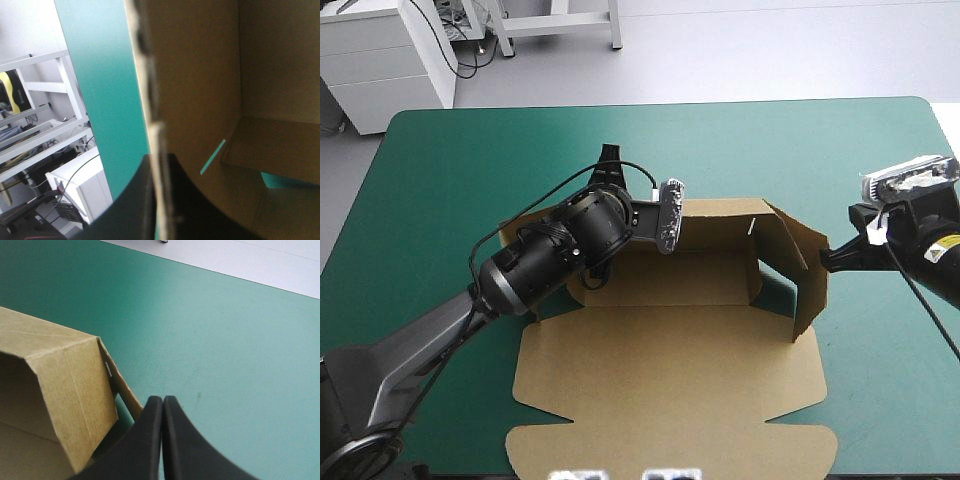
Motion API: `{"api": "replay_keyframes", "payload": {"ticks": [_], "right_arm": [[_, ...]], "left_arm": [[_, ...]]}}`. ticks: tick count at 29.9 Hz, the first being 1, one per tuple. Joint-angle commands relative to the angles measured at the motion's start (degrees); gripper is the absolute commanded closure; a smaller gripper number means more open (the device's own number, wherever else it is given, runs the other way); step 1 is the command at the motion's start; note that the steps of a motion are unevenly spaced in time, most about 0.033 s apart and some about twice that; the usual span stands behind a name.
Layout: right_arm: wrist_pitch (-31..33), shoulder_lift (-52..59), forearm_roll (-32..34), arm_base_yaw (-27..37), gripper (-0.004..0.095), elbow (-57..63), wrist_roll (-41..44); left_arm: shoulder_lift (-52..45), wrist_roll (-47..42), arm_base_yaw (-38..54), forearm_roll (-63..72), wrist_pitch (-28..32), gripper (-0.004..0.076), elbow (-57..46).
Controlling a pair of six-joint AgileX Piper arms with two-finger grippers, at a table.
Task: Fold the box
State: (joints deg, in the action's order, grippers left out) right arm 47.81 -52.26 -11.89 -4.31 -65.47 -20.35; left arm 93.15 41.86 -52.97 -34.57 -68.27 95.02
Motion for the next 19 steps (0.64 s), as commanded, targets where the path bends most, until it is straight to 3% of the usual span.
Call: {"api": "replay_keyframes", "payload": {"ticks": [1, 8, 12, 15, 19], "right_arm": [[-3.7, 0.4, -0.2, 0.5, 0.0927, -1.5, 0.4], [-3.7, -0.7, -0.2, 0.5, 0.0927, -1.4, 2.1], [-3.7, -1.9, -0.5, 0.5, 0.0927, -1.2, 2.6], [-4.0, -2.7, -1.3, 0.5, 0.0927, -1.2, 2.9], [-5.1, -4.9, -2.1, 0.5, 0.0927, -1.2, 2.9]], "left_arm": [[-2.2, -2.1, -0.4, -5.5, 3.0, 0.0731, -1.6], [-2.2, -5.4, -0.4, -7.2, 11.6, 0.0731, -8.5], [-2.2, -12.4, -0.4, -14.8, 17.6, 0.0731, -13.2], [-2.1, -18.8, -0.2, -20.6, 19.6, 0.0731, -15.8], [-2.2, -20.9, 1.3, -21.0, 22.1, 0.0731, -17.7]]}}
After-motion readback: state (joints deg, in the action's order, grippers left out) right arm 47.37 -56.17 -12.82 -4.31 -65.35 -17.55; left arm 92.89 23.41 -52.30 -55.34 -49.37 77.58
